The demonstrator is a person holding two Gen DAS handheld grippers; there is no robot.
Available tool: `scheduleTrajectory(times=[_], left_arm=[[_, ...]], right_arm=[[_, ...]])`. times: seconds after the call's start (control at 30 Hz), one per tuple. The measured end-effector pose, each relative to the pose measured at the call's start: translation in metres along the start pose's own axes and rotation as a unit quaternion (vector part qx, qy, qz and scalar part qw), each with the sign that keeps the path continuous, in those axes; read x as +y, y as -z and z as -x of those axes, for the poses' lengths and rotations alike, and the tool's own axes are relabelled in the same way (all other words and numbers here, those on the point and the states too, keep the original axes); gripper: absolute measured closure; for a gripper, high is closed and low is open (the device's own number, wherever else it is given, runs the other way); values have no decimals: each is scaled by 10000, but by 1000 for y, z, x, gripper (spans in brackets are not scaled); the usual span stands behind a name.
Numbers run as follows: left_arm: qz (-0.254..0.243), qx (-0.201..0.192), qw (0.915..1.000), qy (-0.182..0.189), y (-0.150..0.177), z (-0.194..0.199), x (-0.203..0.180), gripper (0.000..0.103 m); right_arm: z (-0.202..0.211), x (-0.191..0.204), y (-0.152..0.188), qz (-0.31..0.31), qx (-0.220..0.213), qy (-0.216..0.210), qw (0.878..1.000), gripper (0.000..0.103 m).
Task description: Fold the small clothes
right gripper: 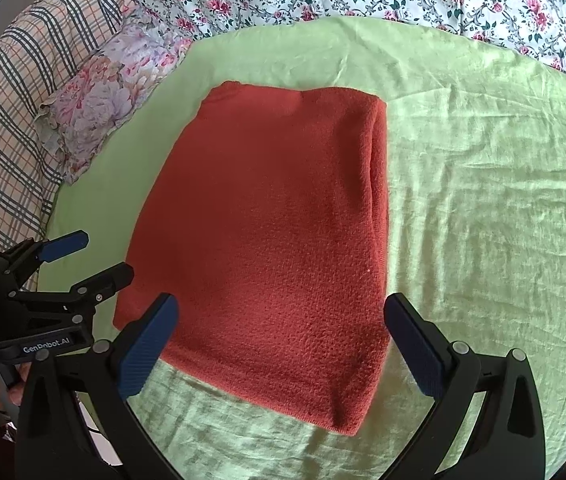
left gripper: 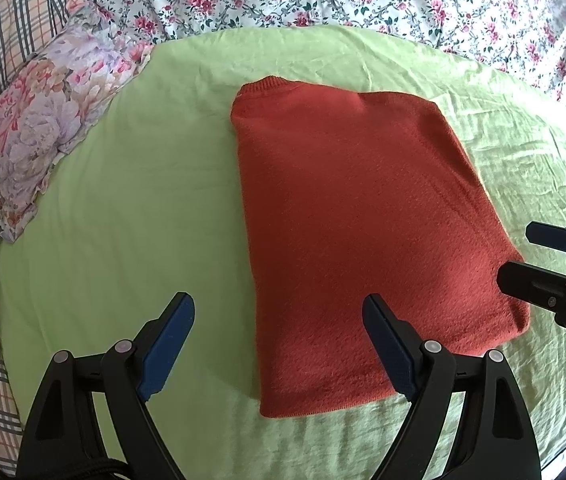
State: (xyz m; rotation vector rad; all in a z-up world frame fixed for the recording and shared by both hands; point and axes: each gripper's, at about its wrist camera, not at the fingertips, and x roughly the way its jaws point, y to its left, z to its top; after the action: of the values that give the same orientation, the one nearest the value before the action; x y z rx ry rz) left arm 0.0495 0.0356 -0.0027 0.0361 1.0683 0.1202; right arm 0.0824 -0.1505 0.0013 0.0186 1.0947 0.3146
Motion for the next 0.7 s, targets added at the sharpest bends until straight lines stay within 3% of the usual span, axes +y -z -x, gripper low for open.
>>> scheduleTrajectory(times=[0.7], left_arm=[[86,-47,9999,52,-3,2,-3,16]], right_arm=[[2,2,3,-40,-62,-6,10000,1]])
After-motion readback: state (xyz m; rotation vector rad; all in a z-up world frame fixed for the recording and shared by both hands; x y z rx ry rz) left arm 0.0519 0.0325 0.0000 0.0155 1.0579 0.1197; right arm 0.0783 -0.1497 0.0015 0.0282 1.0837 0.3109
